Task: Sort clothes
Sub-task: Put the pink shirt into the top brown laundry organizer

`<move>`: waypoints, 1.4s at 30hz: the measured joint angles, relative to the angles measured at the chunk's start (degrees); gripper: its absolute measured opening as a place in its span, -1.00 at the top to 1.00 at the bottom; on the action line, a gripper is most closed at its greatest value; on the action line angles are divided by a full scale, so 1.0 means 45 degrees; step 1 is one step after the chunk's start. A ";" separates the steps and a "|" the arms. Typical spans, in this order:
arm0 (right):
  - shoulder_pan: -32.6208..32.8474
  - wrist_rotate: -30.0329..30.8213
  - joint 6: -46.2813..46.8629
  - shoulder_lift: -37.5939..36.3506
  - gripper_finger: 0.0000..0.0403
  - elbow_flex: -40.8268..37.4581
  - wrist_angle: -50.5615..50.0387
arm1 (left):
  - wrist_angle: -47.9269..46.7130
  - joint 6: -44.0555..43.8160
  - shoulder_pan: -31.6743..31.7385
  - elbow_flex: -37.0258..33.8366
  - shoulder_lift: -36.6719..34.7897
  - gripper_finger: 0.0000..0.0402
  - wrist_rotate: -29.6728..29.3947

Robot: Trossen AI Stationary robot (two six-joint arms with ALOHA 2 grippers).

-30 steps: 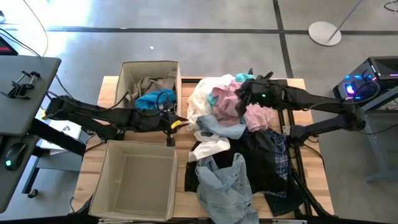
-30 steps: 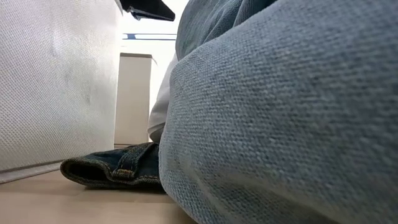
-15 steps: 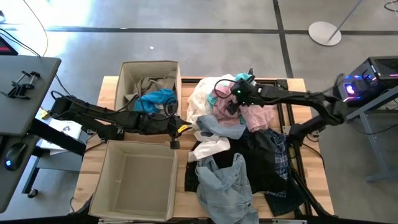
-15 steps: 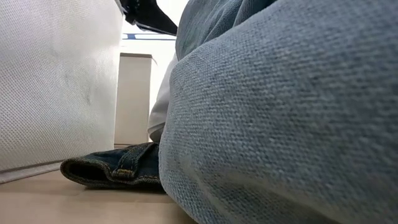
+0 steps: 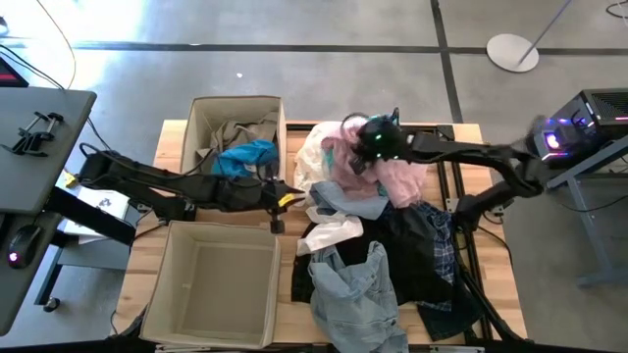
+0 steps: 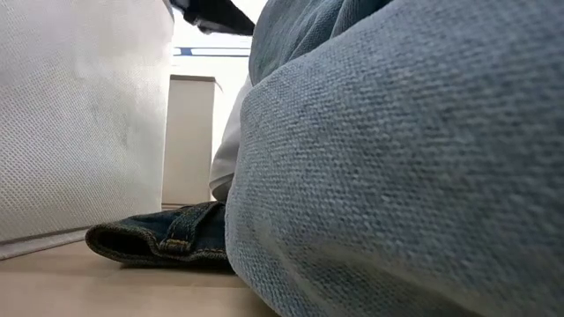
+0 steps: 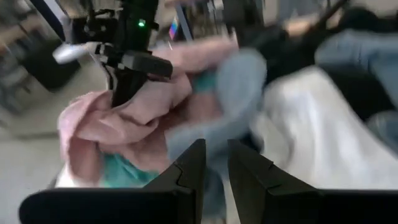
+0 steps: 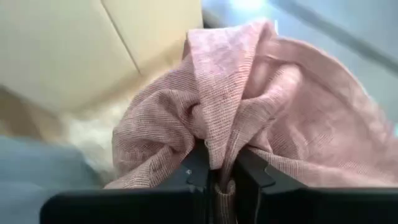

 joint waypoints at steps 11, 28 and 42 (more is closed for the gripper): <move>0.2298 -0.0019 -0.1857 -0.4749 0.93 0.0310 0.3965 | 0.5609 0.4059 -0.0008 0.0011 -0.0145 0.72 -0.0313; 0.4538 -0.2905 -0.3121 -0.4049 0.96 0.0305 0.5746 | 0.7685 0.3420 0.1492 0.0031 0.1056 -0.31 0.2291; 0.4547 -0.5025 -0.2883 -0.1466 0.96 0.0305 0.8175 | 1.0861 0.2146 0.2129 0.0761 0.4316 -0.59 0.4843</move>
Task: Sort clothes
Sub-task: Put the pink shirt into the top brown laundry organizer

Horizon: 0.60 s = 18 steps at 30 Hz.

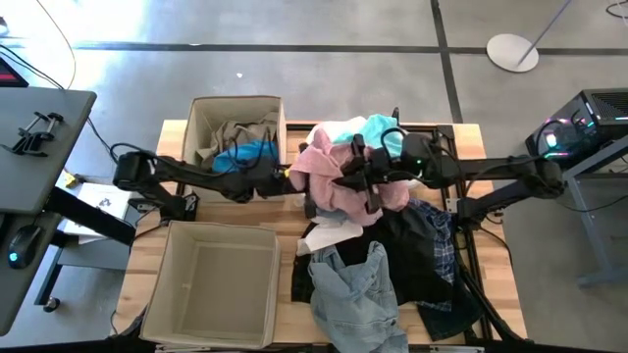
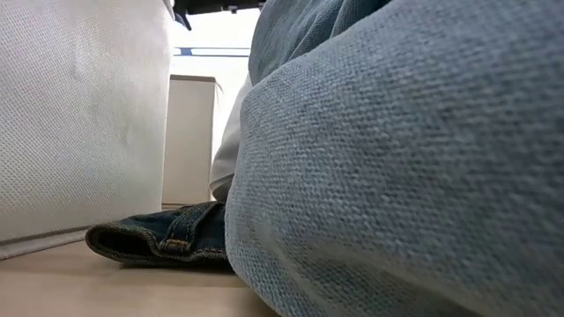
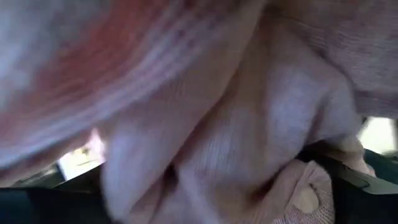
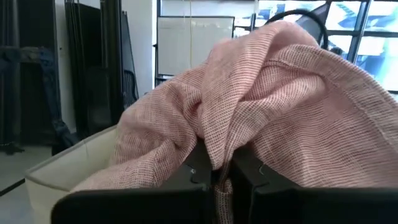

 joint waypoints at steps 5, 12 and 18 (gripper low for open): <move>-0.0004 0.0007 -0.0063 0.0228 0.91 0.0000 0.0004 | -0.0279 -0.0322 -0.0015 0.0248 0.0260 -0.52 0.0318; -0.0004 0.0063 0.0361 0.0244 0.72 0.0000 -0.0032 | -0.0287 -0.0403 -0.0015 0.0275 0.0265 0.03 0.0164; -0.0016 0.0108 0.0983 0.0076 0.22 0.0000 -0.0138 | -0.0340 -0.0035 -0.0040 0.0275 0.0260 0.80 0.0128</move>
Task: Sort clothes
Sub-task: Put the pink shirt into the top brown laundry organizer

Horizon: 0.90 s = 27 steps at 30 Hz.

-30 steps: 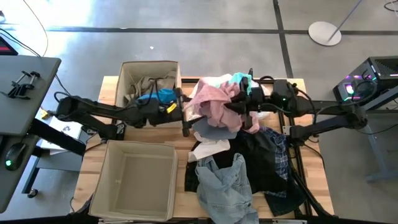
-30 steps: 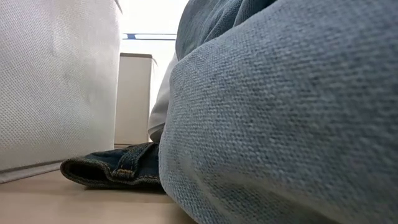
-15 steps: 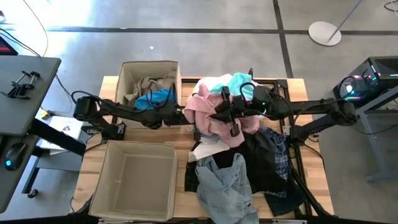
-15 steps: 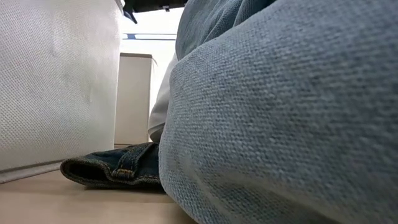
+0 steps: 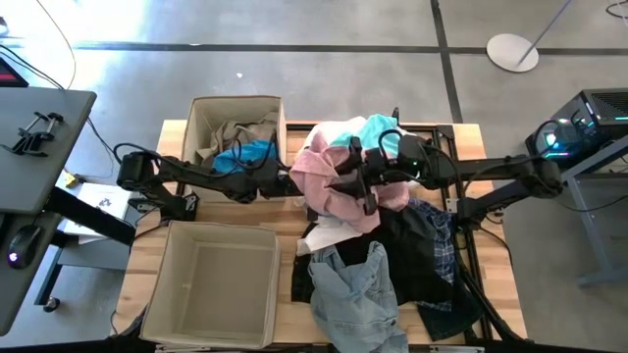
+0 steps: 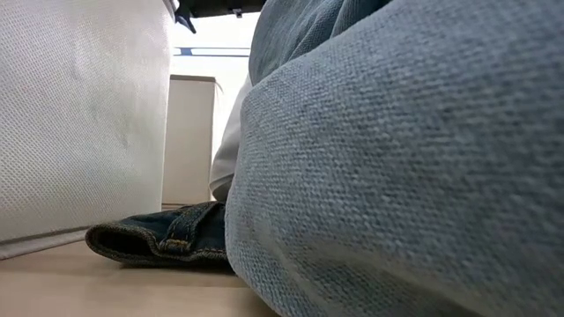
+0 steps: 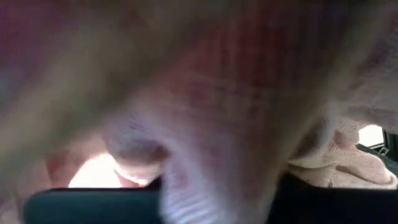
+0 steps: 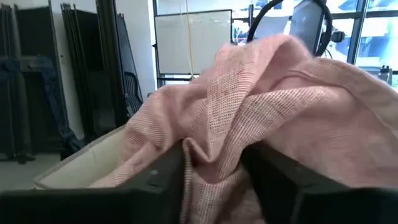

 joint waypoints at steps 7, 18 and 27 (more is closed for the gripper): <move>-0.0265 0.0705 0.0267 -0.2274 -0.18 0.0000 -0.1408 | -0.0270 0.0969 -0.0121 0.0000 -0.0826 0.85 -0.0975; 0.0685 0.4603 -0.0313 -0.5567 -0.19 -0.0059 -0.5544 | -0.0491 0.6611 -0.0766 0.0263 -0.4838 0.90 -0.4560; 0.1669 0.6455 -0.0258 -0.5603 -0.19 -0.1914 -0.5192 | -0.0470 1.2834 -0.0739 0.2488 -0.7441 0.90 -0.7600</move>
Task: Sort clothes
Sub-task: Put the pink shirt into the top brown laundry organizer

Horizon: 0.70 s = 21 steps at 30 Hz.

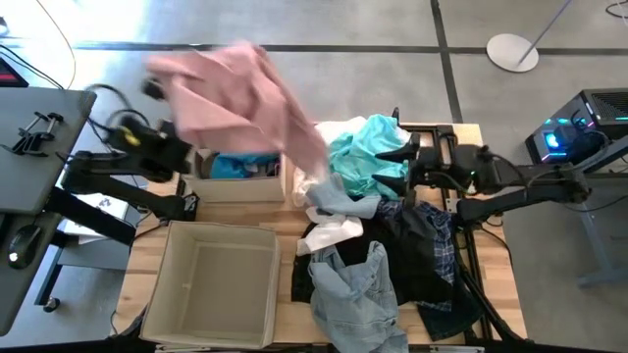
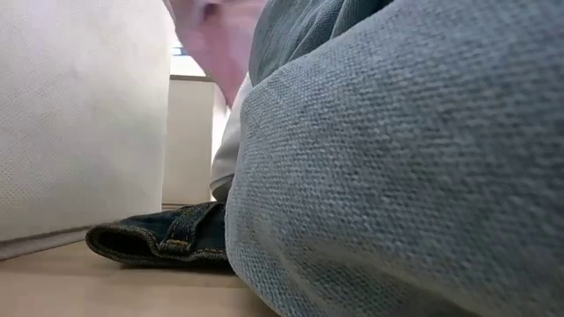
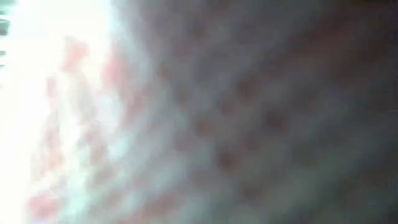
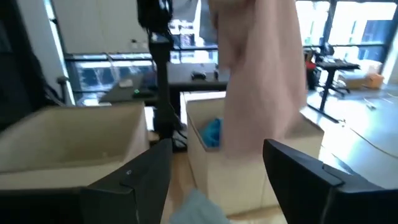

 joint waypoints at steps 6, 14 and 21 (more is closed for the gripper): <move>0.0101 0.0647 0.0553 0.0000 -0.19 -0.1216 0.1116 | -0.2286 -0.0400 0.1059 0.0912 -0.0607 0.90 -0.1594; 0.0101 0.0550 0.1091 -0.0005 -0.19 -0.1617 0.1675 | -1.1902 -0.8490 0.2809 0.0863 -0.0642 0.90 -0.3956; 0.0106 0.0230 0.1091 -0.0039 -0.19 -0.1617 0.1607 | -2.1264 -1.7595 0.3278 0.0868 -0.0612 0.90 -0.2782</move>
